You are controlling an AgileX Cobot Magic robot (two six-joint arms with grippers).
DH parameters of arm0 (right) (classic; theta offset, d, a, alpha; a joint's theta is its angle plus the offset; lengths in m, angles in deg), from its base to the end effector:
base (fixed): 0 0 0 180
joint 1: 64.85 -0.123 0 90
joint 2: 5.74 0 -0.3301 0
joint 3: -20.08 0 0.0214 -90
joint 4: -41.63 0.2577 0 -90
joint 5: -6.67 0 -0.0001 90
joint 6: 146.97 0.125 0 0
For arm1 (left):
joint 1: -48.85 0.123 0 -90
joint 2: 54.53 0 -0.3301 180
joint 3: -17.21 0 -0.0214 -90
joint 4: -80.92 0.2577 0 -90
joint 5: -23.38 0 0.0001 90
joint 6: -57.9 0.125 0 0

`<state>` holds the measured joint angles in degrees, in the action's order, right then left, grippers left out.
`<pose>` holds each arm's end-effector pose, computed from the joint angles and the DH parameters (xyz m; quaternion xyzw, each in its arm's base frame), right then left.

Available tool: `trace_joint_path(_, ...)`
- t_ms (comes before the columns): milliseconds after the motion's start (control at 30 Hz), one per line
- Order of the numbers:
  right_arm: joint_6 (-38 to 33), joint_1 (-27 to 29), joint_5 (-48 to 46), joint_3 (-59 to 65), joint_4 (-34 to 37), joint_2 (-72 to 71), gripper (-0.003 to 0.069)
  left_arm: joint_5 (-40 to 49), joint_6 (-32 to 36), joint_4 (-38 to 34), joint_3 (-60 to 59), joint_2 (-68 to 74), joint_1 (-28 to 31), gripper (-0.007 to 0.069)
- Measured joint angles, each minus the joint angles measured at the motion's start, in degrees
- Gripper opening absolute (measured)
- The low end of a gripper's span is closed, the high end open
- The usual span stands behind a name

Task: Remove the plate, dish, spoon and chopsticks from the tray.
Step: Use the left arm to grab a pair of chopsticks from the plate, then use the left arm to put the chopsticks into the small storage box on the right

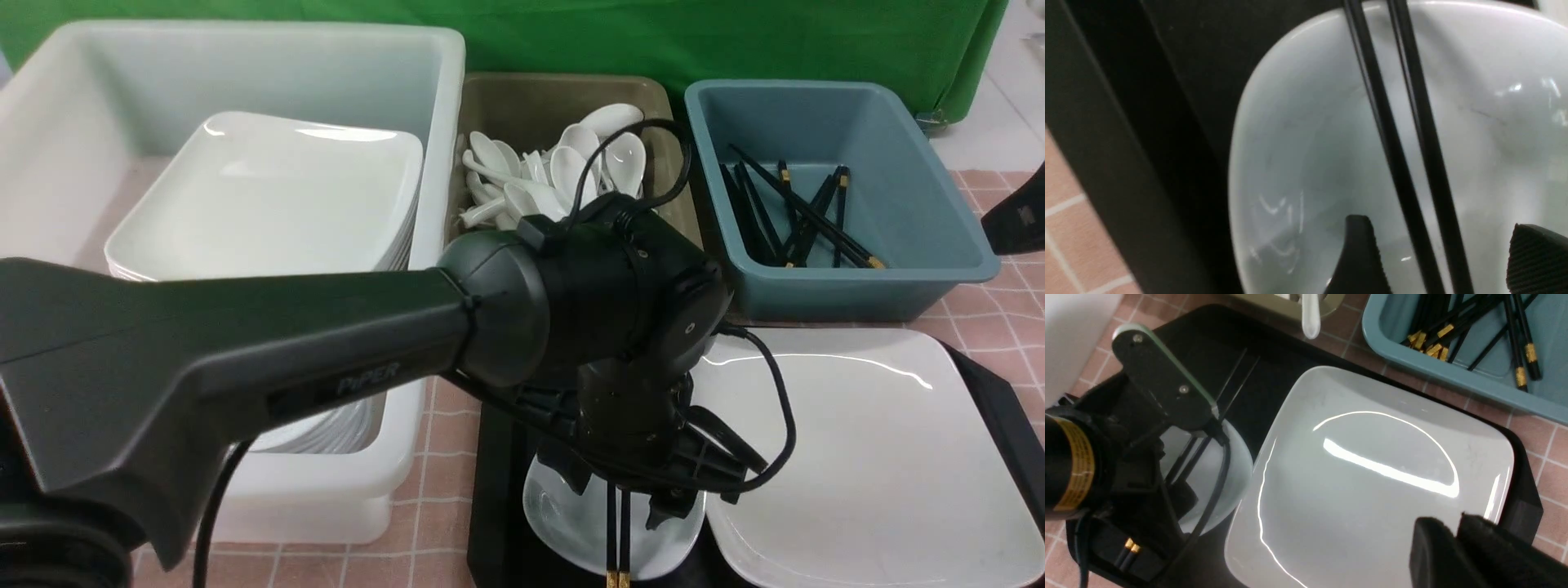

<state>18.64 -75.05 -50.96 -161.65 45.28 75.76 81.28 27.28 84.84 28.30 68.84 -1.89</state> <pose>0.2798 0.0572 0.4244 -0.1923 0.9112 0.0180 0.3640 0.2900 -0.3434 0.1978 0.1893 0.9777 -0.0327 0.0847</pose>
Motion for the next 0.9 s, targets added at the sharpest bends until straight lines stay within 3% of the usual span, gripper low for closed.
trace_joint_path(300, -0.05, 0.0, 0.7, 0.0, 0.0, 0.0, 0.0163, -1.38, 0.05, -0.05, 0.0, 2.95, 0.02, 0.0345)
trace_joint_path(533, -0.23, 0.0, 0.7, 0.04, 0.05, 0.0, 0.0167, -2.04, 0.87, 0.37, 0.0, 3.23, 0.07, 0.0068)
trace_joint_path(800, -0.23, 0.0, 0.65, 0.04, 0.33, 0.0, 0.0169, -1.52, 3.59, -1.75, 0.0, -0.73, 0.07, 0.007)
trace_joint_path(900, -0.23, 0.0, 0.65, 0.04, 0.34, -0.05, 0.0172, -1.45, 7.42, -5.37, 0.0, -4.99, 0.07, 0.007)
